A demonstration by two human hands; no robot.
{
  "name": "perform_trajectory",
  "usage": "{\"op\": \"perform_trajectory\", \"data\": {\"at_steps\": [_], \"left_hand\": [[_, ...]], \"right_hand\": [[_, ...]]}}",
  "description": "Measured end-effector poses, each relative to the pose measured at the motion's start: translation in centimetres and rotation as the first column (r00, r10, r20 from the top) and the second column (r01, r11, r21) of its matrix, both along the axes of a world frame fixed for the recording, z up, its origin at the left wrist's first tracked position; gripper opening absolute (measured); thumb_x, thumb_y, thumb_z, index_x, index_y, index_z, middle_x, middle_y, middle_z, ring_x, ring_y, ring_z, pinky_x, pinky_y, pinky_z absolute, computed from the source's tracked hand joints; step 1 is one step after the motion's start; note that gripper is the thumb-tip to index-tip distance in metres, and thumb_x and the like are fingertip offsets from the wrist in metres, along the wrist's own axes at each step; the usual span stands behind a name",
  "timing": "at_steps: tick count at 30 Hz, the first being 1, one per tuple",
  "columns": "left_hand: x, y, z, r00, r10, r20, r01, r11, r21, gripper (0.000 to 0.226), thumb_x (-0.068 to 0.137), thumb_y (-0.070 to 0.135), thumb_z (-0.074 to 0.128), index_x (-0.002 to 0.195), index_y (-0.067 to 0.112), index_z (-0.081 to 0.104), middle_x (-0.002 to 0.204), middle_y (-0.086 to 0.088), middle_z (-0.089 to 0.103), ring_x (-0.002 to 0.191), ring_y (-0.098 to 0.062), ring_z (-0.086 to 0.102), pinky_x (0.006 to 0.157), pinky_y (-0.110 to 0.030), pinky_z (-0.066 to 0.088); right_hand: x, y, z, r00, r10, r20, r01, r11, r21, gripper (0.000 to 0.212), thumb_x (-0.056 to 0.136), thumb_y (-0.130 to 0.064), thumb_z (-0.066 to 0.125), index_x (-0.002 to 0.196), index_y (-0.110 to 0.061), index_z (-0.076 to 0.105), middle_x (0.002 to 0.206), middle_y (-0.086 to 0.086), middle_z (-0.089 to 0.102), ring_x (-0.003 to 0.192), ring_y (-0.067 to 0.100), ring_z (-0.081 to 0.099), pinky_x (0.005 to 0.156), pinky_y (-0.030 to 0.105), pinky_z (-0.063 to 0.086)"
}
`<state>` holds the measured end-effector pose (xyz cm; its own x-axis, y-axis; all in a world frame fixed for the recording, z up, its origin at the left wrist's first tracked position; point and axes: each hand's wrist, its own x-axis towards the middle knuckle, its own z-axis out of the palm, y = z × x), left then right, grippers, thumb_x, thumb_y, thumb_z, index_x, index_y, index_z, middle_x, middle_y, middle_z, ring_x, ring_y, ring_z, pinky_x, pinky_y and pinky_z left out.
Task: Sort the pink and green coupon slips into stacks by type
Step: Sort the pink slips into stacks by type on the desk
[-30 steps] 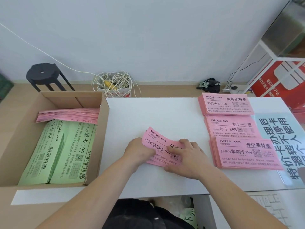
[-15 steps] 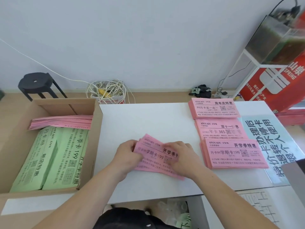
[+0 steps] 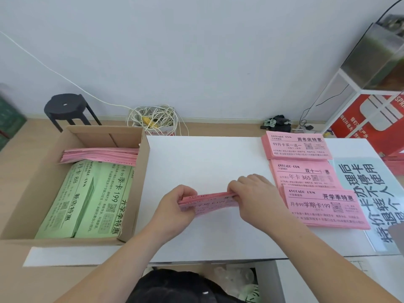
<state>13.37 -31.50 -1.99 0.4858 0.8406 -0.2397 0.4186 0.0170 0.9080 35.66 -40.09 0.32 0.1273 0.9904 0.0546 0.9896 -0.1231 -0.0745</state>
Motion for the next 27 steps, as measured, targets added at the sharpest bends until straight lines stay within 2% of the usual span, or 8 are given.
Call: {"op": "perform_trajectory", "data": {"at_steps": [3, 5, 9, 12, 15, 19, 23, 27], "left_hand": [[-0.3, -0.2, -0.8, 1.0, 0.018, 0.019, -0.017, 1.0, -0.014, 0.044, 0.084, 0.002, 0.071, 0.12, 0.027, 0.063, 0.107, 0.01, 0.071, 0.096, 0.004, 0.064, 0.081, -0.012, 0.05], [-0.5, -0.2, -1.2, 1.0, 0.002, -0.01, -0.001, 0.994, 0.11, 0.057, 0.086, 0.004, 0.071, 0.135, 0.029, 0.056, 0.122, 0.015, 0.064, 0.111, 0.01, 0.056, 0.091, -0.004, 0.042], [-0.7, -0.4, -1.6, 0.968, -0.147, -0.205, 0.225, 0.871, 0.437, 0.074, 0.093, 0.013, 0.063, 0.154, 0.042, 0.032, 0.127, 0.018, 0.047, 0.111, 0.002, 0.051, 0.089, -0.01, 0.045], [-0.8, -0.3, -2.1, 0.952, -0.14, -0.272, 0.273, 0.789, 0.55, 0.068, 0.093, 0.01, 0.06, 0.152, 0.037, 0.039, 0.125, 0.012, 0.051, 0.104, -0.011, 0.058, 0.077, -0.024, 0.052], [-1.3, -0.2, -2.6, 0.971, -0.105, -0.216, 0.213, 0.795, 0.568, 0.063, 0.091, 0.008, 0.063, 0.147, 0.031, 0.048, 0.13, 0.013, 0.051, 0.11, -0.009, 0.057, 0.082, -0.027, 0.055], [-0.9, -0.8, -2.5, 0.99, -0.021, -0.139, 0.085, 0.877, 0.473, 0.056, 0.093, 0.009, 0.063, 0.143, 0.029, 0.048, 0.125, 0.013, 0.052, 0.109, -0.006, 0.055, 0.09, -0.033, 0.053], [0.0, -1.6, -2.5, 0.985, -0.013, -0.172, 0.106, 0.832, 0.544, 0.049, 0.089, 0.01, 0.057, 0.135, 0.025, 0.052, 0.119, 0.008, 0.057, 0.104, -0.015, 0.058, 0.086, -0.041, 0.053], [-0.9, -0.7, -3.0, 0.984, 0.097, -0.152, -0.014, 0.882, 0.472, 0.044, 0.091, 0.008, 0.063, 0.131, 0.025, 0.056, 0.12, 0.014, 0.056, 0.11, -0.008, 0.055, 0.091, -0.032, 0.052]], "right_hand": [[-0.4, -0.5, -1.5, 0.999, -0.034, -0.04, 0.032, 0.998, -0.057, 0.045, 0.084, -0.024, 0.069, 0.127, -0.034, 0.058, 0.112, -0.01, 0.063, 0.118, 0.02, 0.058, 0.119, 0.055, 0.032], [-0.1, -0.7, -1.5, 0.993, -0.106, -0.055, 0.101, 0.991, -0.084, 0.049, 0.089, -0.031, 0.063, 0.137, -0.036, 0.052, 0.126, -0.01, 0.058, 0.136, 0.021, 0.045, 0.122, 0.06, 0.021], [0.6, -0.9, -0.7, 0.942, -0.167, -0.292, 0.152, 0.986, -0.073, 0.043, 0.094, -0.023, 0.06, 0.136, -0.032, 0.056, 0.124, -0.012, 0.056, 0.129, 0.016, 0.042, 0.1, 0.04, 0.048], [0.6, -0.9, -0.7, 0.911, -0.162, -0.378, 0.156, 0.987, -0.047, 0.04, 0.095, -0.018, 0.06, 0.133, -0.029, 0.059, 0.121, -0.015, 0.057, 0.127, 0.011, 0.041, 0.093, 0.033, 0.049], [0.3, -0.7, -1.1, 0.884, -0.166, -0.437, 0.176, 0.984, -0.017, 0.033, 0.092, -0.014, 0.064, 0.123, -0.026, 0.065, 0.114, -0.014, 0.06, 0.121, 0.012, 0.046, 0.096, 0.033, 0.047], [-0.8, -0.3, -1.5, 0.876, -0.189, -0.443, 0.224, 0.974, 0.027, 0.031, 0.088, -0.008, 0.062, 0.113, -0.026, 0.065, 0.106, -0.015, 0.058, 0.111, 0.012, 0.047, 0.083, 0.025, 0.041], [-1.9, -0.2, -1.7, 0.851, -0.232, -0.471, 0.276, 0.961, 0.026, 0.036, 0.089, -0.004, 0.055, 0.118, -0.025, 0.063, 0.11, -0.013, 0.055, 0.113, 0.013, 0.044, 0.086, 0.03, 0.047], [-1.7, -0.2, -1.9, 0.865, -0.218, -0.451, 0.261, 0.965, 0.036, 0.034, 0.088, -0.002, 0.054, 0.114, -0.023, 0.062, 0.108, -0.012, 0.055, 0.112, 0.016, 0.044, 0.084, 0.033, 0.049]]}}
